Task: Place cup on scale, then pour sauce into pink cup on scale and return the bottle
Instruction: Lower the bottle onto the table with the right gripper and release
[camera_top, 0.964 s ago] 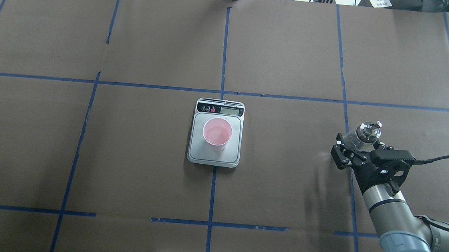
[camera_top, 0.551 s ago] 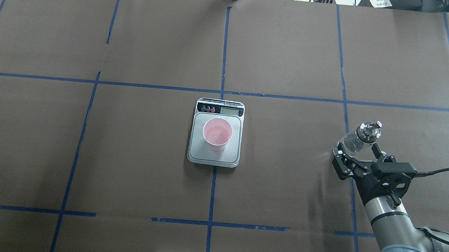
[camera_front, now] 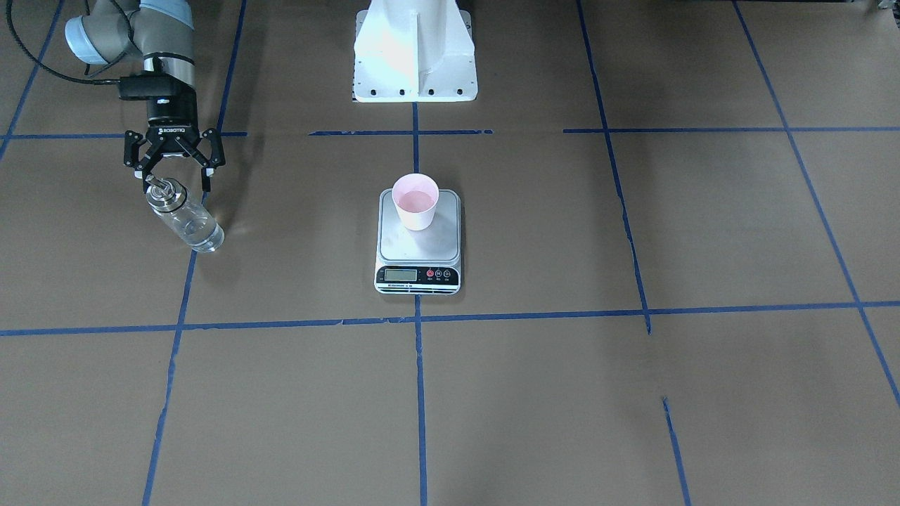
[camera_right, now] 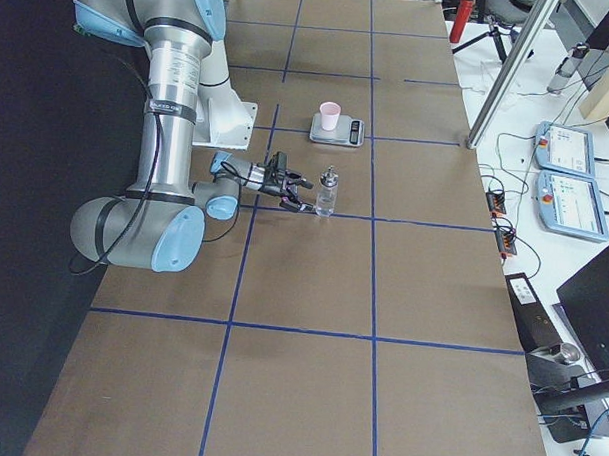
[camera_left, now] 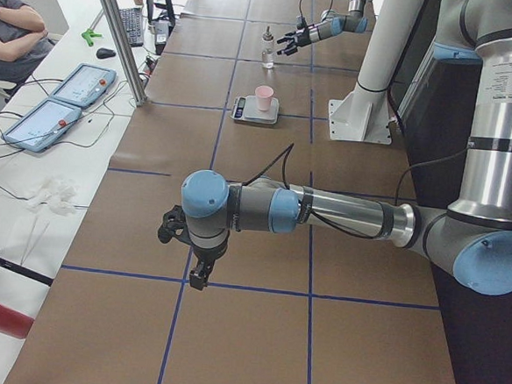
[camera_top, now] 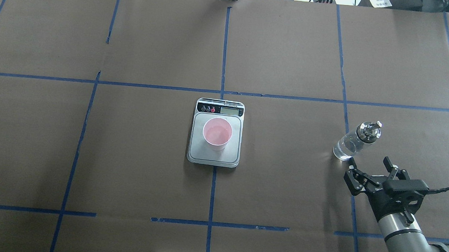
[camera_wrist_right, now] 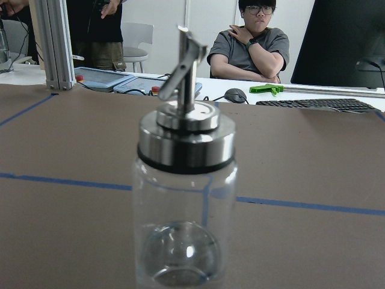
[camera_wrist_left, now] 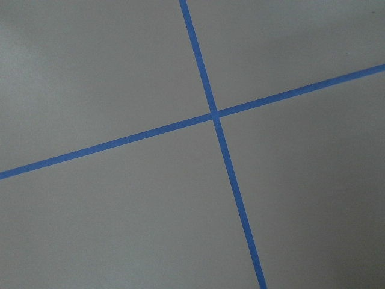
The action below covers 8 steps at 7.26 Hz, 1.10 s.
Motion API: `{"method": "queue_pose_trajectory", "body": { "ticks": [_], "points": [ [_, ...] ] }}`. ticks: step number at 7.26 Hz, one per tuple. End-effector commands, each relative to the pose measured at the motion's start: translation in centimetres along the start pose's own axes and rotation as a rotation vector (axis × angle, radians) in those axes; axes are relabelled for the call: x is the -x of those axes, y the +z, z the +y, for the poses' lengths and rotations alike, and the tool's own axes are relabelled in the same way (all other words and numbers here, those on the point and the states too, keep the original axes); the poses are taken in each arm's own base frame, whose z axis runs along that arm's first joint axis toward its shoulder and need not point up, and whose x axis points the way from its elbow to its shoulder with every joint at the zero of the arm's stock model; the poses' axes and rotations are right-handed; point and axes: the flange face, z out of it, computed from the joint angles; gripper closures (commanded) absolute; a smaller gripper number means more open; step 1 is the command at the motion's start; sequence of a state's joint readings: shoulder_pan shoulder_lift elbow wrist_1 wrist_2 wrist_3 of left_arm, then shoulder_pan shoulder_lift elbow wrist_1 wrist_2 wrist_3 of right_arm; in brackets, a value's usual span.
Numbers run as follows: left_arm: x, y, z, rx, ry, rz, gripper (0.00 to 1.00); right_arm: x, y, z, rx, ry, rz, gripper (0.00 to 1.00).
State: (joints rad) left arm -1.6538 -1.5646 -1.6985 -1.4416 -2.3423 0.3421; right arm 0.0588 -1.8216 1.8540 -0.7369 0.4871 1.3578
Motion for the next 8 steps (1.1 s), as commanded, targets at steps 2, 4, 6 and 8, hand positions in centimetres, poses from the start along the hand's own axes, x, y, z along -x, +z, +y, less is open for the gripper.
{"method": "queue_pose_trajectory", "body": {
  "ticks": [2,4,6,8],
  "points": [
    [-0.2,0.0,-0.1,-0.008,0.0,0.023,0.0,-3.9,-0.1,0.8,0.057,-0.09,0.026,0.0],
    [-0.2,0.1,-0.1,-0.008,-0.001,0.025,0.0,-6.1,1.4,-0.4,0.106,-0.14,0.06,0.0],
    [-0.2,0.1,-0.1,-0.008,-0.001,0.025,0.0,-9.0,3.4,-3.6,0.151,-0.171,0.035,0.0],
    [-0.3,0.1,-0.1,-0.008,0.001,0.025,0.0,-12.3,5.7,-7.4,0.285,-0.193,0.015,0.0]
  ]
}}
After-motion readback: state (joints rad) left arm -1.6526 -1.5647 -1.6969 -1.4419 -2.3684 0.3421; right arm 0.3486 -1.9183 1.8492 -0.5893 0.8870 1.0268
